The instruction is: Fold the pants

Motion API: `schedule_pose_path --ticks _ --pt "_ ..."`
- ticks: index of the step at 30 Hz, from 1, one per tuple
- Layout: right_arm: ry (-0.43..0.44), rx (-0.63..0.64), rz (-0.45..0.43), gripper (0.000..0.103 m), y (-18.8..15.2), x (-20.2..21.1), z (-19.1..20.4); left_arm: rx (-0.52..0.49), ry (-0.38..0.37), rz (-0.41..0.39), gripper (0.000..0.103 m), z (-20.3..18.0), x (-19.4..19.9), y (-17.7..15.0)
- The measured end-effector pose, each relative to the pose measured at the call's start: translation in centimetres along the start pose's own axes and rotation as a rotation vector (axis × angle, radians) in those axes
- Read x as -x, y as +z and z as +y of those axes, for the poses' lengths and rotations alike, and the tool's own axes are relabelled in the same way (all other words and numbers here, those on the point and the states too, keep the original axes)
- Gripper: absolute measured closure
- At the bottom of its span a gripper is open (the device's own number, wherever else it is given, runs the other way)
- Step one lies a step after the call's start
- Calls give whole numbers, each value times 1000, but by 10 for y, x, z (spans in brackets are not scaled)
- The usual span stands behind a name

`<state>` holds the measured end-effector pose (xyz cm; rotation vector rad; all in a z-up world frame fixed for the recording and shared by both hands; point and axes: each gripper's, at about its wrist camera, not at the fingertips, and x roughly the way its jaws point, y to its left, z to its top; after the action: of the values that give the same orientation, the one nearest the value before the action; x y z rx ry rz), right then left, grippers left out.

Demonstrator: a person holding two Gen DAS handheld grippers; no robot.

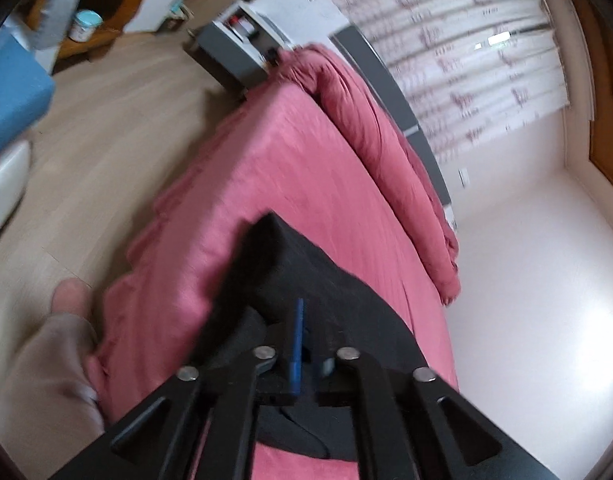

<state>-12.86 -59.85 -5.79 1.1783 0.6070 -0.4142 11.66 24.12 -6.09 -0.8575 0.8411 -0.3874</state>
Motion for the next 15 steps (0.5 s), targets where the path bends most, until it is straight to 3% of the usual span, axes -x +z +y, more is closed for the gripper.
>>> schedule_pose_path --ticks 1,2,3,5,10,15 --pt "7 -2 -13 60 2 -3 3 6 -11 11 76 -5 -6 -3" --pt "5 -4 -19 60 5 -5 4 17 -17 25 56 -11 -14 -6" --pt "-6 -11 -21 60 9 -9 4 25 -21 35 47 -13 -19 -11" --pt "-36 -43 -23 60 17 -18 2 28 -34 58 46 -23 -32 -18" --pt "-101 -138 -35 60 30 -34 -21 73 60 127 46 -29 -59 -29" --pt "-122 -213 -73 60 47 -48 -35 110 133 114 42 -34 -74 -33"
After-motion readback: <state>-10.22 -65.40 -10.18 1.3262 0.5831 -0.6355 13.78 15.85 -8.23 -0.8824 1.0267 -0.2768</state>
